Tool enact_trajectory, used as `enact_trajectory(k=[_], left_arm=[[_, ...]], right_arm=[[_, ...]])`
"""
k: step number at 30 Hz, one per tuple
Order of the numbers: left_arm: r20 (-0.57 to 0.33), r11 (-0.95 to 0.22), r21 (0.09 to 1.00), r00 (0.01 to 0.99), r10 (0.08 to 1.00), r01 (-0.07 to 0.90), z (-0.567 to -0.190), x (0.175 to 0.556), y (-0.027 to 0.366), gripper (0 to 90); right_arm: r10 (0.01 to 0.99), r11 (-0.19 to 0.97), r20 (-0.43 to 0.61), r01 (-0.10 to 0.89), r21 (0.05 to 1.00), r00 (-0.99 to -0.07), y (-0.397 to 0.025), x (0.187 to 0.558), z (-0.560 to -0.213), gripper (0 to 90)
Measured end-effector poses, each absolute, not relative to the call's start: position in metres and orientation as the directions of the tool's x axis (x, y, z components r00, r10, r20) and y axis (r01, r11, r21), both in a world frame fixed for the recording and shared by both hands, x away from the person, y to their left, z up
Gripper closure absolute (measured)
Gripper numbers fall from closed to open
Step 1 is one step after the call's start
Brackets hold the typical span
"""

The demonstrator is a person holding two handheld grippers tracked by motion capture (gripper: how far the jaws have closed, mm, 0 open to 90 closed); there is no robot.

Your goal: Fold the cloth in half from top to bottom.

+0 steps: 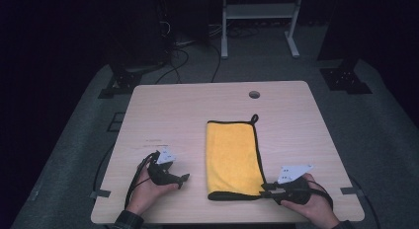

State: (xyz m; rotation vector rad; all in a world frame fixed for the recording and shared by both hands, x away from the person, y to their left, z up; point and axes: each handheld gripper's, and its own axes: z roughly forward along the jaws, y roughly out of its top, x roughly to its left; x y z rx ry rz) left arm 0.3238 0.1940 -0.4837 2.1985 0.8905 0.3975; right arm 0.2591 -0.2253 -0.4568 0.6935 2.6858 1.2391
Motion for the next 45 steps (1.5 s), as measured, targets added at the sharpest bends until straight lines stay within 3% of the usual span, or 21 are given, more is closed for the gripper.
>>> enact_trajectory(k=[5,9,23,32,45], left_arm=[[0.014,-0.501,0.723,0.715,0.699,0.476,-0.484,0.324,0.194,1.8],[0.017,-0.499,0.733,0.721,0.692,0.462,-0.483,0.324,0.196,7.8],[-0.027,-0.492,0.746,0.759,0.65,0.448,-0.476,0.335,0.192,43.1],[-0.044,-0.487,0.755,0.775,0.631,0.44,-0.462,0.358,0.179,52.5],[-0.057,-0.463,0.767,0.766,0.641,0.444,-0.442,0.407,0.154,55.8]], right_arm=[[0.492,0.522,0.089,0.376,0.766,-0.866,-0.229,0.273,-0.453,59.8],[0.526,0.504,0.077,0.383,0.774,-0.847,-0.229,0.289,-0.452,57.2],[0.608,0.459,0.046,0.399,0.794,-0.793,-0.231,0.336,-0.445,53.4],[0.625,0.456,0.037,0.402,0.794,-0.78,-0.225,0.366,-0.444,51.7],[0.658,0.44,0.019,0.405,0.802,-0.753,-0.216,0.412,-0.438,51.1]])
